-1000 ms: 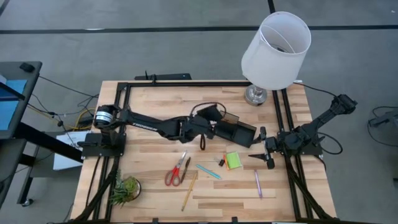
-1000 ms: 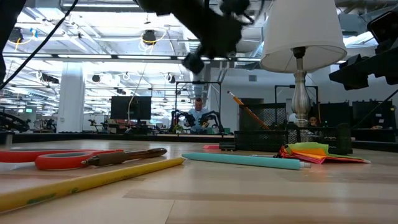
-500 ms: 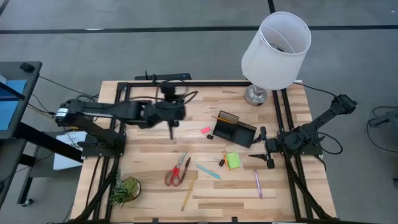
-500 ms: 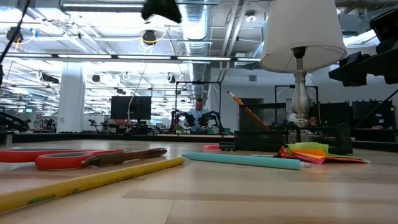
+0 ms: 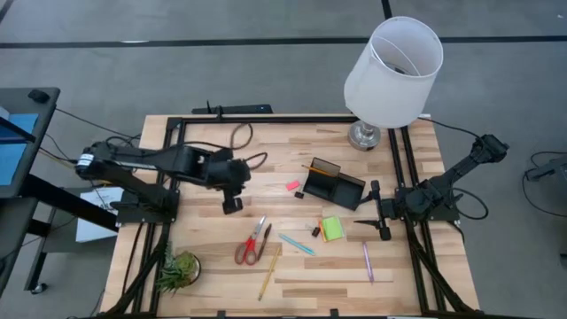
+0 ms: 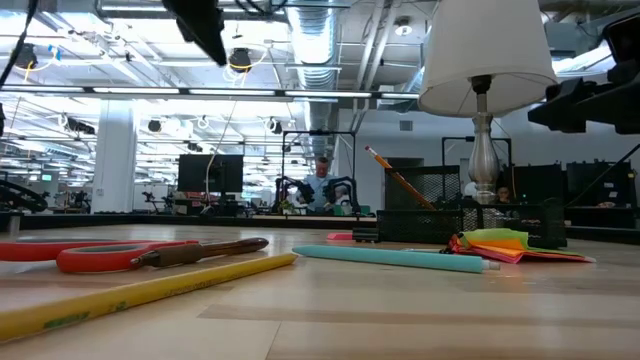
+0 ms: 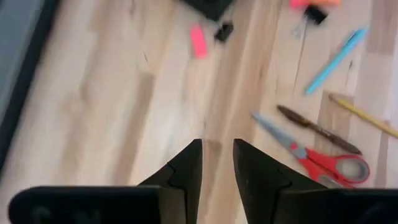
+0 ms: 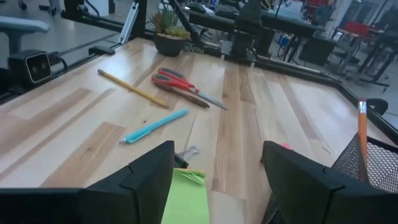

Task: Pick and place office supplies into organizer
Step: Put the brown pen into the desk organizer

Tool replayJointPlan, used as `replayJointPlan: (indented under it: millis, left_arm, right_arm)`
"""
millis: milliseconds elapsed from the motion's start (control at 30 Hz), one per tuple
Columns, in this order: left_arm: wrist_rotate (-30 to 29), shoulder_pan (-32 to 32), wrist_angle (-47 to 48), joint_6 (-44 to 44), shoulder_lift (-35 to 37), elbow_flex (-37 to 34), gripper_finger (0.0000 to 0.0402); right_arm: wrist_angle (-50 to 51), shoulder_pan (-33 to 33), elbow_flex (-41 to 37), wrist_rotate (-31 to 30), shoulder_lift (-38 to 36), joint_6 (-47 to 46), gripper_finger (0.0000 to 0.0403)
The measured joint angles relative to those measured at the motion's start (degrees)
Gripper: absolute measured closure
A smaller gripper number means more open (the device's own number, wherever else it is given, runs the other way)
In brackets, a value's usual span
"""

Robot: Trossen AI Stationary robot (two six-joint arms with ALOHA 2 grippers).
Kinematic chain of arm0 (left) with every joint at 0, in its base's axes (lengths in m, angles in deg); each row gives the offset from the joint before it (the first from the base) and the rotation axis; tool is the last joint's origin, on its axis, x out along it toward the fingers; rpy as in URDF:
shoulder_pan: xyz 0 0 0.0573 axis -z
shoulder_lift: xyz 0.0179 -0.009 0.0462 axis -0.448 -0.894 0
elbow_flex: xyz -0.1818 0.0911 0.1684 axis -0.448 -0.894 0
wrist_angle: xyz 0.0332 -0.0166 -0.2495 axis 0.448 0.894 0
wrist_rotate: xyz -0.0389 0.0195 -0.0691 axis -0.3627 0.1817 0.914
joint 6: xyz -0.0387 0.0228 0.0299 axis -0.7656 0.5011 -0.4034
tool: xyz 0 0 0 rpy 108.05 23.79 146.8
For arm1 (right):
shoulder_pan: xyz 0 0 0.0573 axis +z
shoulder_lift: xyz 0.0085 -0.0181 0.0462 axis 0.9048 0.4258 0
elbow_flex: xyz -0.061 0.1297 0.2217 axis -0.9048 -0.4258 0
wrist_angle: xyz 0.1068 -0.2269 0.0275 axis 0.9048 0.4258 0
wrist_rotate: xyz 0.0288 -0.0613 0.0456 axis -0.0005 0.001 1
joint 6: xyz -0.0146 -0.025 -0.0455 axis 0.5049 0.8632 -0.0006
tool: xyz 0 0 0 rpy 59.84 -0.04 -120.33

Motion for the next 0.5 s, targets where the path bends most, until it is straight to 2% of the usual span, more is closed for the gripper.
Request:
replayJointPlan:
  millis: [167,300,500]
  left_arm:
    - [3.1,1.7,0.8,-3.2,-5.1,0.0,0.0319]
    - [6.8,3.5,0.9,-0.8,-9.3,0.0,0.0319]
    - [7.1,6.6,2.1,4.8,-13.9,0.0,0.0319]
  right_arm:
    - [-1.9,0.0,0.0,0.0,0.0,1.1,0.0163]
    - [-5.1,0.0,0.0,0.0,0.0,3.3,0.0163]
    - [-8.7,0.0,0.0,0.2,0.0,3.8,0.0163]
